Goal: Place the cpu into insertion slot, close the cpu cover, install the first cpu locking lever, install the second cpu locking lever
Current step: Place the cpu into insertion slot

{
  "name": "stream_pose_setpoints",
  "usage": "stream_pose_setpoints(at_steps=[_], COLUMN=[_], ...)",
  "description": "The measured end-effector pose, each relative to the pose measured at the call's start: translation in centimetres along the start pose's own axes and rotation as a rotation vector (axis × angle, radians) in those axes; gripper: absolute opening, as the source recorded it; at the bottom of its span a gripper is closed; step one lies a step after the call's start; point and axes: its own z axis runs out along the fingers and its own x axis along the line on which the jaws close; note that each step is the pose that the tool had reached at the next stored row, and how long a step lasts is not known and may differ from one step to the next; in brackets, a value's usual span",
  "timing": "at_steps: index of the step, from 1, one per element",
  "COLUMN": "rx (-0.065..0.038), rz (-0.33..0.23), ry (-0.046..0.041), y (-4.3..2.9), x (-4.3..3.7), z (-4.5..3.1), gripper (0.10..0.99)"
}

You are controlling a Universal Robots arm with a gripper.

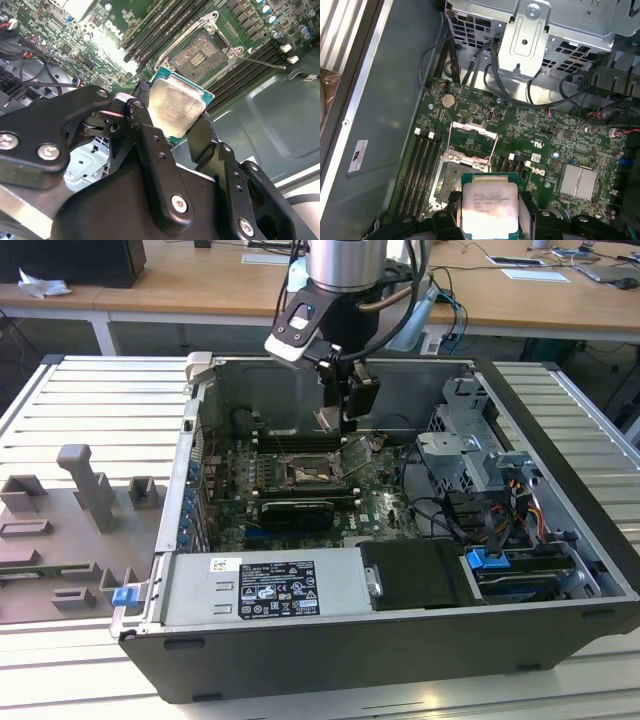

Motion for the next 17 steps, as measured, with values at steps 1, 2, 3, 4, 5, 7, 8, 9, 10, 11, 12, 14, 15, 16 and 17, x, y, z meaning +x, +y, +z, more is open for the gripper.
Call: stream_pose_setpoints(at_steps=[1,2,3,4,5,7,8,9,10,11,12,14,15,16,17], rx=[0.000,0.000,0.000,-0.001,-0.001,-0.002,-0.003,-0.003,-0.003,-0.002,-0.001,0.000,0.000,0.000,0.000], rz=[0.006,0.020,0.038,0.054,0.079,0.129,0.157,0.173,0.190,0.199,0.206,0.214,0.214,0.214,0.214], ry=[-0.0007,-0.0024,-0.0043,-0.0056,-0.0079,-0.0123,-0.0150,-0.0163,-0.0175,-0.0183,-0.0188,-0.0198,-0.0196,-0.0197,-0.0196], y=[0.00,-0.01,-0.01,-0.01,-0.02,-0.02,-0.03,-0.04,-0.05,-0.07,-0.09,-0.39,-0.54,-0.69,-0.95], x=[0.00,0.00,0.00,0.00,0.00,0.00,-0.01,-0.01,-0.01,-0.01,-0.01,0.04,0.08,0.11,0.19], z=[0.02,0.06,0.09,0.12,0.16,0.24,0.32,0.41,0.59,0.74,0.90,1.44,1.66,1.86,2.11], gripper=[0.541,0.541,0.541,0.541,0.541,0.541,0.541,0.541,0.541,0.541,0.541,0.541,0.541,0.541,0.541])
